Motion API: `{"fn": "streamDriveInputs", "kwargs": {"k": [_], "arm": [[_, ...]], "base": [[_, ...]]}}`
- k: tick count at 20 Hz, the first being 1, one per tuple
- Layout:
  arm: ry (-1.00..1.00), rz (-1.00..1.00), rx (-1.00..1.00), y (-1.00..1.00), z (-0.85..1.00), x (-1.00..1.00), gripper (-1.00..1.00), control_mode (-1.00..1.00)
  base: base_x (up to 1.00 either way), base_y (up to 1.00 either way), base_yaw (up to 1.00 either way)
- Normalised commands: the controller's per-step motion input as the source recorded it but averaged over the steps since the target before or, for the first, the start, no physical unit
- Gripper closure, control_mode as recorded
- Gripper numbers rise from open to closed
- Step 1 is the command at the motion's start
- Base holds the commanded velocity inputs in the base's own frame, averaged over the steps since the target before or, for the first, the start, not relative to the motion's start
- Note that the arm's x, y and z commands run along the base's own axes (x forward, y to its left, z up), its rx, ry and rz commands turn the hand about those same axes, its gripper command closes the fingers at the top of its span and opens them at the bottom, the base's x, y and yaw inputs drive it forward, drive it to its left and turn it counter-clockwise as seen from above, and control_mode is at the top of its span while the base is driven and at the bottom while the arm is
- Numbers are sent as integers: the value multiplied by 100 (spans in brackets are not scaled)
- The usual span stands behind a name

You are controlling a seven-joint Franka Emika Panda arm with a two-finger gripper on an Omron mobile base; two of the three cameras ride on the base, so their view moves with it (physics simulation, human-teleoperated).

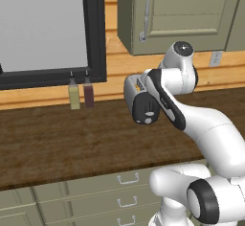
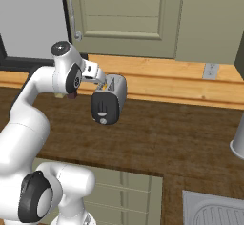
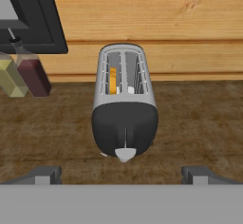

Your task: Start the toaster. Once the lever pops up, take the bread to the plate on the dining counter.

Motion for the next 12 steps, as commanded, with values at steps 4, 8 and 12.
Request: {"fn": "streamDriveInputs", "kwargs": {"k": [4, 8, 12], "arm": [[0, 0, 0, 0, 0, 0, -100, -100], [0, 0, 0, 0, 0, 0, -100, -100], [0, 0, 0, 0, 0, 0, -100, -100]], "base": [[0, 0, 0], [0, 0, 0], [0, 0, 0]]}}
